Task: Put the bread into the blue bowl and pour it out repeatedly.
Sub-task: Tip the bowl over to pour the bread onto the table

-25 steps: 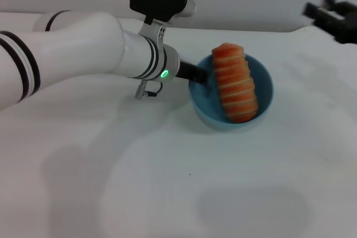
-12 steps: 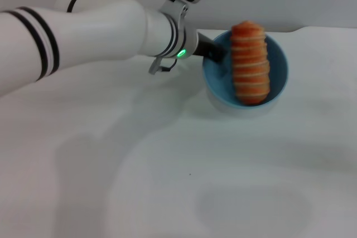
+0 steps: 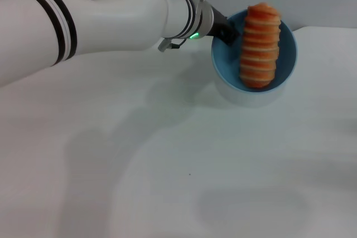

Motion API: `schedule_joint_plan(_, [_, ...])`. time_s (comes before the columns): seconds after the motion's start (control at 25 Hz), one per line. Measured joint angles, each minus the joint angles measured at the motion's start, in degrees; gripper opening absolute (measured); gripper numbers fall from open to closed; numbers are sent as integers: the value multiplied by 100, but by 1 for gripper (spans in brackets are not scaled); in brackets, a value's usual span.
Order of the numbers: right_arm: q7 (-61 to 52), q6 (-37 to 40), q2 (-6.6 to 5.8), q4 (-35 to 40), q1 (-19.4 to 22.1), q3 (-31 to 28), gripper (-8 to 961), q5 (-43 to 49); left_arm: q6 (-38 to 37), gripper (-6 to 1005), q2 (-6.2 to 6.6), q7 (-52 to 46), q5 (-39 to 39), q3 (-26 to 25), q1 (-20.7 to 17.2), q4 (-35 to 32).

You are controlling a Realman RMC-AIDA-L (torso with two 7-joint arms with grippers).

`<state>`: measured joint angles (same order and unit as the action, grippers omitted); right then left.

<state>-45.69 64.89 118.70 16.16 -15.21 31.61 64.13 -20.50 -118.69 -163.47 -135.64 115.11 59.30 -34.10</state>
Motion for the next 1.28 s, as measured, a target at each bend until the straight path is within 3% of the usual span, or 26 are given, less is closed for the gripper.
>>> schedule_joint_plan(0.64, [296,53,1,-228,-62,-171,591,-5,1401,-1,-30,126,-754,988,-74,-121])
schedule_joint_plan(0.88, [298,49,5,-228,-61,-175,591,-5,1701,-1,-35,390,-885,1011,-211,-350])
schedule_joint_plan(1.0, [298,37,5,-228,-61,-173,590,-2,2306,-1,-34,580,-890,980,-460,-578])
schedule_joint_plan(1.28, [299,54,5,-227,-68,-175,590,-1,2886,0,-41,867,-888,1087,-671,-631])
